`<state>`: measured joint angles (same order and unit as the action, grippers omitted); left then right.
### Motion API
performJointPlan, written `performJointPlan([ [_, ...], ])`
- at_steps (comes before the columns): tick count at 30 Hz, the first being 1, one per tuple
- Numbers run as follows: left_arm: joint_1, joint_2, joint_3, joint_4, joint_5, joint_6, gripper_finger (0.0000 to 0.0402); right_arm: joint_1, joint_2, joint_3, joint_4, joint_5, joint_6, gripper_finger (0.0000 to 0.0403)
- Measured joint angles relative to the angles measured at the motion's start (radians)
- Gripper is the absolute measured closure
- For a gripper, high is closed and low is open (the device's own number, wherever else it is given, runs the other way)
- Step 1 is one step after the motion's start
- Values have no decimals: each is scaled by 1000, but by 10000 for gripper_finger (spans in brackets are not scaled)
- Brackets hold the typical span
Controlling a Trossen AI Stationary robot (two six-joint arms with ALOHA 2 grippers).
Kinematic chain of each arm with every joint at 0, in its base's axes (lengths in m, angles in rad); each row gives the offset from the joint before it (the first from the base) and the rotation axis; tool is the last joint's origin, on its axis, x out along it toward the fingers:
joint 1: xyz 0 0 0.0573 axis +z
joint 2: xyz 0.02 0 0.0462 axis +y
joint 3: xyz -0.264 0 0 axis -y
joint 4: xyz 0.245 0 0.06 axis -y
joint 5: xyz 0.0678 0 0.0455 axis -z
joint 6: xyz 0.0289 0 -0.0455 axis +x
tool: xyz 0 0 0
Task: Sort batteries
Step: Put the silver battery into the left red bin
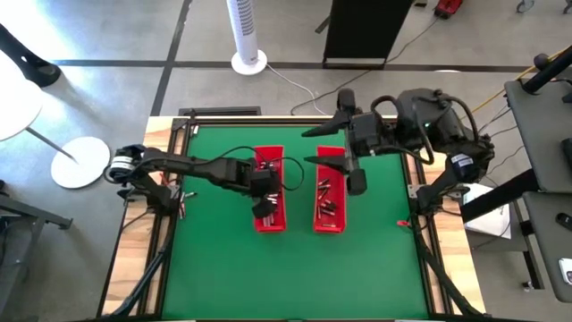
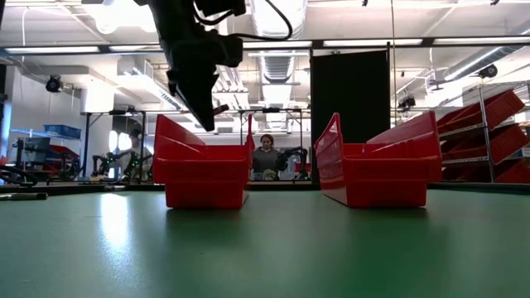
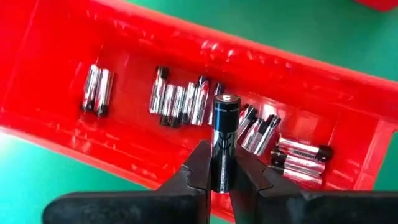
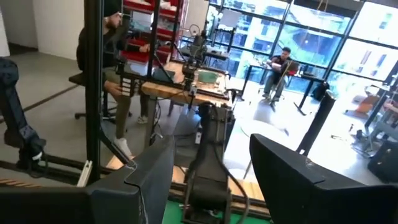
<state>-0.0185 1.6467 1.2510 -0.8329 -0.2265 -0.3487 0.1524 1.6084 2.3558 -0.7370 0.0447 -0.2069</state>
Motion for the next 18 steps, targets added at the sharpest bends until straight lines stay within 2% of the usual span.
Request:
performJointPlan([
  [7,-18,-8,-6,-1,8,0,390,-33,-3,0,-52,-34,31,193],
  [11,-18,-8,-4,-32,30,19,390,-34,-3,0,-139,-35,57,183],
  [18,-14,-6,-4,-36,80,76,390,-30,-3,-22,-317,-19,195,167],
])
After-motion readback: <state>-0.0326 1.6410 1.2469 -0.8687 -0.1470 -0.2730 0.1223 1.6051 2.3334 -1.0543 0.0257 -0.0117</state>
